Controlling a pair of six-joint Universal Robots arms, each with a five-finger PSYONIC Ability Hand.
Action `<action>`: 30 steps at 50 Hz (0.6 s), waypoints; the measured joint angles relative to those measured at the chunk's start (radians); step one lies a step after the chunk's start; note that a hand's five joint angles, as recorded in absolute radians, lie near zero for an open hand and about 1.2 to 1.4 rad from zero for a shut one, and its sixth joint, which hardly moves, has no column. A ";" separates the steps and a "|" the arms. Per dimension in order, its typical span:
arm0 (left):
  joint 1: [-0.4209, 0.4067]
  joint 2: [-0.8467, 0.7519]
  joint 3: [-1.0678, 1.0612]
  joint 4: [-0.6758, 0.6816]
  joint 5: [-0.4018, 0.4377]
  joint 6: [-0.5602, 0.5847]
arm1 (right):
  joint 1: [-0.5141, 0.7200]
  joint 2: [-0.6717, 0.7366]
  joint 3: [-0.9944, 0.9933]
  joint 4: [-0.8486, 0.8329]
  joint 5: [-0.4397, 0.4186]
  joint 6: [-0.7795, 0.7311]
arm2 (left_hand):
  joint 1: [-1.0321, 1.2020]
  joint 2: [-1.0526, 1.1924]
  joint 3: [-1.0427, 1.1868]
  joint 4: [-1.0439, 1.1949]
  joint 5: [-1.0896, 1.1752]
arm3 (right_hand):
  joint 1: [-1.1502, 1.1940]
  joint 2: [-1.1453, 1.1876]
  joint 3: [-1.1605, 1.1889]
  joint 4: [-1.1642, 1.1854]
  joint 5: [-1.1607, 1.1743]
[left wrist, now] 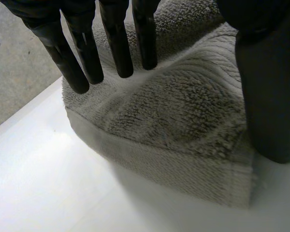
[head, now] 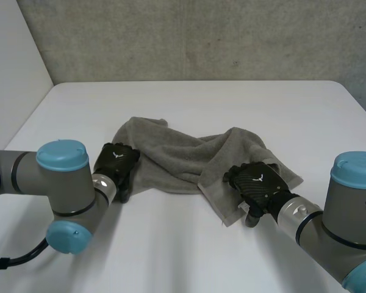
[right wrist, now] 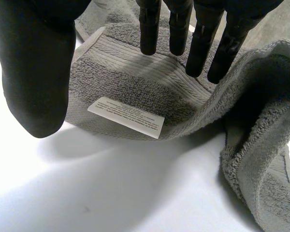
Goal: Fold the towel.
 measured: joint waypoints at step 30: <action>0.001 -0.046 0.080 0.002 0.003 -0.005 | -0.003 -0.002 0.019 -0.012 0.001 -0.010 | 0.864 0.925 0.933 0.909 0.972 | 0.013 0.014 0.007 0.010 0.015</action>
